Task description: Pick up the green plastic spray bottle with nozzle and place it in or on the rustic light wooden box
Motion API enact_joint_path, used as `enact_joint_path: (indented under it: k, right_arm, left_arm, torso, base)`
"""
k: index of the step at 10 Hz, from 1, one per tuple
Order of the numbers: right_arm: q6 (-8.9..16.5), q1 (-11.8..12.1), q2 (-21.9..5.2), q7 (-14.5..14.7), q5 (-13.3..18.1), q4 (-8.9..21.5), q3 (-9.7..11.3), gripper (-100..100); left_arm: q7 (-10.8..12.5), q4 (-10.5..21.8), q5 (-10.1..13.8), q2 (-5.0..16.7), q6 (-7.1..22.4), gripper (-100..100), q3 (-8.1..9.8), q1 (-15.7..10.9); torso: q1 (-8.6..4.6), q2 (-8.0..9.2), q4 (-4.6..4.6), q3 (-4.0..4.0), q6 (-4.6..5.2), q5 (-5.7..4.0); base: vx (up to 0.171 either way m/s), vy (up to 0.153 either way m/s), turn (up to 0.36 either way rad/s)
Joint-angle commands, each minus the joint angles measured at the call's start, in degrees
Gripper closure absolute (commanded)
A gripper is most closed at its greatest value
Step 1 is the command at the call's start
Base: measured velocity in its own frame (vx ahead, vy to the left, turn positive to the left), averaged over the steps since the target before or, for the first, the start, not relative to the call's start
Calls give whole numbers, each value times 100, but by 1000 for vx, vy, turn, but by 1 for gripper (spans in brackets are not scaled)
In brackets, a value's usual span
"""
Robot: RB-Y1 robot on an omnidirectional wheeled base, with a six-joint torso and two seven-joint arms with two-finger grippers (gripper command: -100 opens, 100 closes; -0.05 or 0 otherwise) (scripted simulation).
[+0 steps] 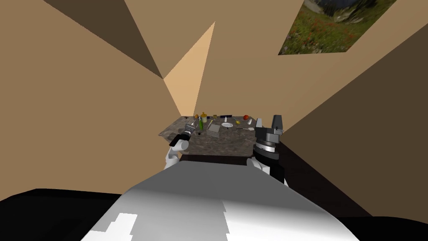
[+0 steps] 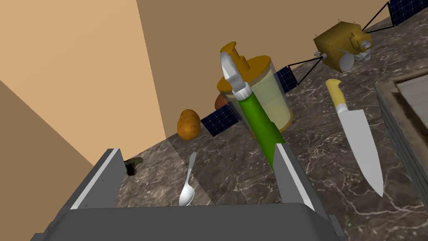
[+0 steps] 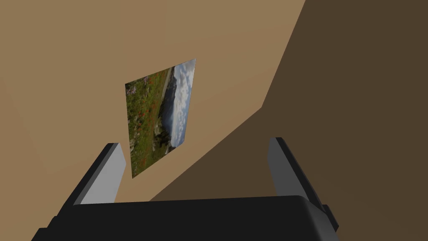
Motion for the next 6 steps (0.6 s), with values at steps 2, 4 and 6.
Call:
enact_joint_path:
  k: [2, 4, 6]
  right_arm:
    - [0, 0, 0, 0, 0, 0, 0, 0]
    - [0, 0, 0, 0, 0, 0, 0, 0]
    - [0, 0, 0, 0, 0, 0, 0, 0]
  left_arm:
    - [340, 208, 33, -34, 209, -100, 88, -156]
    - [710, 464, 46, -94, 472, -100, 206, -350]
    - [978, 588, 47, -120, 597, -100, 264, -445]
  torso:
    - [-5, -5, -1, -3, 0, -1]
    - [-2, -1, 0, -1, 0, 0]
    - [-5, -2, -1, -1, 0, -1]
  base:
    - [53, -35, 25]
    - [49, -34, 35]
    - [42, -36, 23]
